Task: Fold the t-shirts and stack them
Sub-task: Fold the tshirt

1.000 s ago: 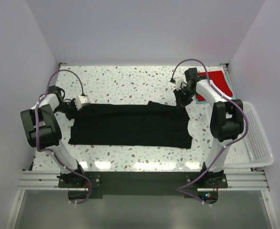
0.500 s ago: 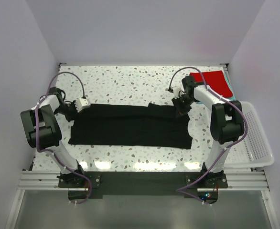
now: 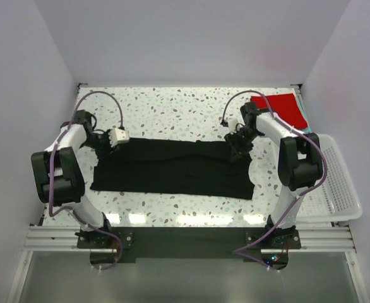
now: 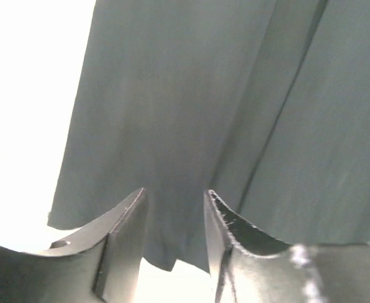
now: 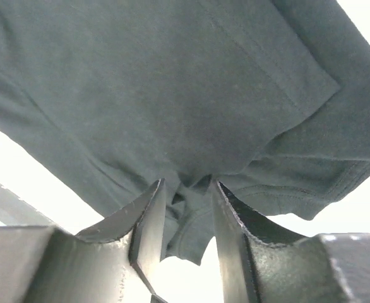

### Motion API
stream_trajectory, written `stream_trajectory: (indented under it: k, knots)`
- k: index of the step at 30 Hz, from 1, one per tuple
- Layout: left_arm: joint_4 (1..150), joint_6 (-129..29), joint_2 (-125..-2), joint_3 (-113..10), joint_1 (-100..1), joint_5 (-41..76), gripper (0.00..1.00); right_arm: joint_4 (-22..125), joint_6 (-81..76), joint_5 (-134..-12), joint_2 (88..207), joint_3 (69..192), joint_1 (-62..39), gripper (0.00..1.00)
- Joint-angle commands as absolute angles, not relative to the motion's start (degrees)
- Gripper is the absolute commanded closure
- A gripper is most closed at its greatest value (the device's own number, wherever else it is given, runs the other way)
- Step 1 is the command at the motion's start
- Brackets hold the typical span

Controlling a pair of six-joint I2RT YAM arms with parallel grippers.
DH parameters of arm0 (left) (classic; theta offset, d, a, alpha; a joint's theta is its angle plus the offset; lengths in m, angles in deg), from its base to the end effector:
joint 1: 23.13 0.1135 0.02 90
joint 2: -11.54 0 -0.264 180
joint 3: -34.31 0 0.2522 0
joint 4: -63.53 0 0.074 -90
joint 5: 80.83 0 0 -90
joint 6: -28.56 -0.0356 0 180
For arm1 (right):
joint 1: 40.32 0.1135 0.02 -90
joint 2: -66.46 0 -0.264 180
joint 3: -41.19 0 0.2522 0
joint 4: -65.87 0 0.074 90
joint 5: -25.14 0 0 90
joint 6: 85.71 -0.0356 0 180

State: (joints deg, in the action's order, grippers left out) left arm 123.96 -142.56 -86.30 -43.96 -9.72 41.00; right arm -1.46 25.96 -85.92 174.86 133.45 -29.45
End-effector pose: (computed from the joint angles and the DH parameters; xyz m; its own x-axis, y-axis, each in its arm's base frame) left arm 0.3076 0.0540 0.1879 -0.2545 0.8023 -0.5400 0.9298 0.3565 0.0914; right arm 0.3490 0.0800 0.1874 -0.8269 -0.5097 -0.2375 -0.5611 0.7753 0.2898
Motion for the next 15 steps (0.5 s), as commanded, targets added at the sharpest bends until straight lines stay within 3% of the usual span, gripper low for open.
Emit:
stream_trajectory:
  k: [1, 6, 9, 15]
  knots:
    - [124.1, -135.2, -81.5, -47.9, -18.1, 48.1, 0.53, -3.6, 26.2, -89.8, 173.6, 137.4, -30.6, 0.60]
    - [111.8, -115.7, -84.5, -51.0, -31.7, 52.5, 0.49, -1.3, 18.6, -91.8, 175.8, 139.3, -33.1, 0.59]
    - [104.1, -97.8, -89.0, -54.1, -37.2, 54.7, 0.49, 1.6, 13.5, -93.2, 177.1, 138.8, -33.9, 0.59]
    - [93.5, -77.5, -98.5, -59.4, -44.4, 52.9, 0.49, 4.2, 7.8, -92.3, 180.2, 138.7, -33.9, 0.58]
